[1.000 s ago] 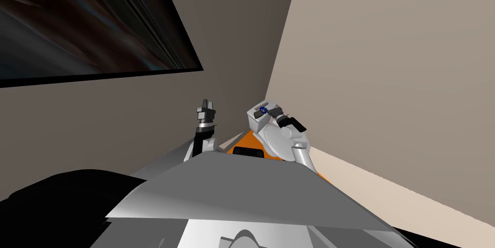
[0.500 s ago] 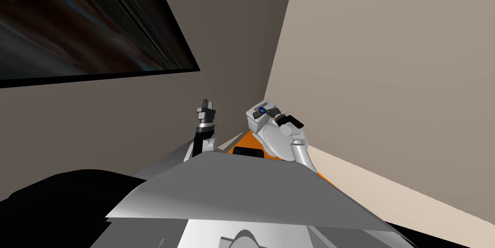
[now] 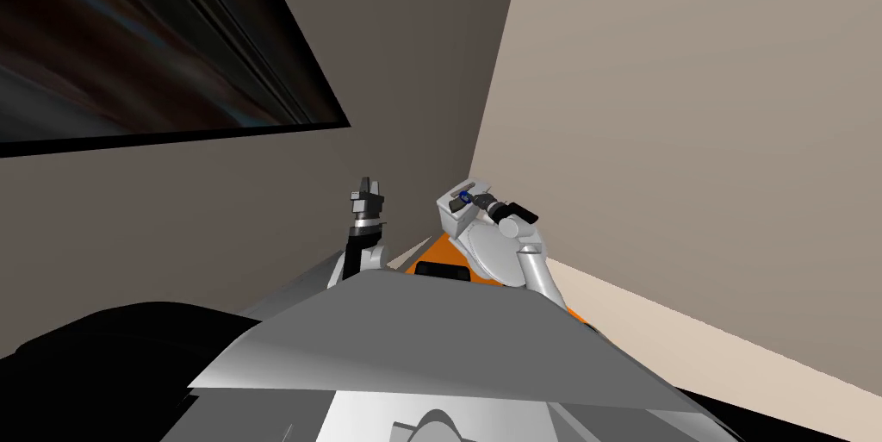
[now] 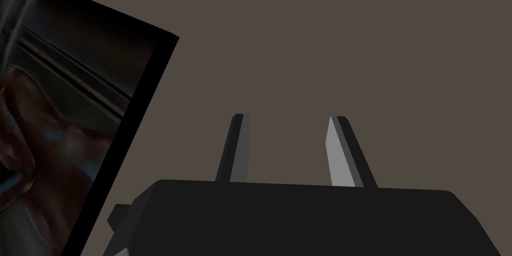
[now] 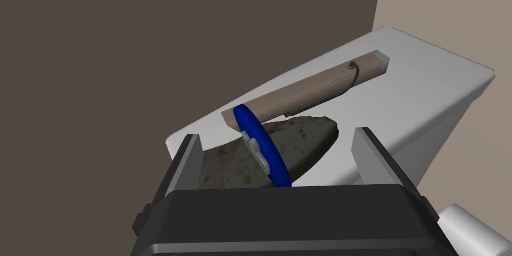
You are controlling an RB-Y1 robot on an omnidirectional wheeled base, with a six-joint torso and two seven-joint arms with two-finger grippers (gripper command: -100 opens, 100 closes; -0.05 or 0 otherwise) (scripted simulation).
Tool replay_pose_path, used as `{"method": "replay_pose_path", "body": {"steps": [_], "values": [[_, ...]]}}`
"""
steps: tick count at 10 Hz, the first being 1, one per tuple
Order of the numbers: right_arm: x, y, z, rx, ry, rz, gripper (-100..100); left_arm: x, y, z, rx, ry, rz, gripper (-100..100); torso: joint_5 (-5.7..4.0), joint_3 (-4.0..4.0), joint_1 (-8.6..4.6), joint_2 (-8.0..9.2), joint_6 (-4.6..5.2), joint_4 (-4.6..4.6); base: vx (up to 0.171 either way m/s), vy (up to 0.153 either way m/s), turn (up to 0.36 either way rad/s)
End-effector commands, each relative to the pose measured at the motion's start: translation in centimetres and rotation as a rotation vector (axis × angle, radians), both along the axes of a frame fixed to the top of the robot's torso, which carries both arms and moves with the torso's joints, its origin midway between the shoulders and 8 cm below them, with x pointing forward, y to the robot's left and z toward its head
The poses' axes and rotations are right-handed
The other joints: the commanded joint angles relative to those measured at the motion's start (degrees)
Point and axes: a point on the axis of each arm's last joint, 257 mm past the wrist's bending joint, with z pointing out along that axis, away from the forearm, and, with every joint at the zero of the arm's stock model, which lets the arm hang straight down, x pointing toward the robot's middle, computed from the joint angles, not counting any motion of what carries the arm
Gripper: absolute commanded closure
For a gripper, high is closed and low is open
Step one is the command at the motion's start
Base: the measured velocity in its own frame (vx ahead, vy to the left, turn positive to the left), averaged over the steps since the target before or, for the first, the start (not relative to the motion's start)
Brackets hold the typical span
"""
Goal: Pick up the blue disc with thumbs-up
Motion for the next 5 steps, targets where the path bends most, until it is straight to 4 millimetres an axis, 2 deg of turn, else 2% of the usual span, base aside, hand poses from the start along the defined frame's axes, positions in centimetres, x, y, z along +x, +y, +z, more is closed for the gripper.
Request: {"method": "replay_pose_path", "body": {"steps": [1, 5], "values": [[-0.1, 0.4, -0.6, 0.045, 0.046, 0.004, -100, 0.0, 0.0, 0.0, 0.000, 0.000, 0.000, 0, 0.00, 0.00, 0.00, 0.00, 0.00, 0.00, 0.017, -0.009, -0.024], [0.0, 1.8, -2.0, 0.138, 0.171, 0.030, -100, 0.0, 0.0, 0.0, 0.000, 0.000, 0.000, 0, 0.00, 0.01, 0.02, 0.02, 0.00, 0.00, 0.013, -0.006, -0.030]]}}
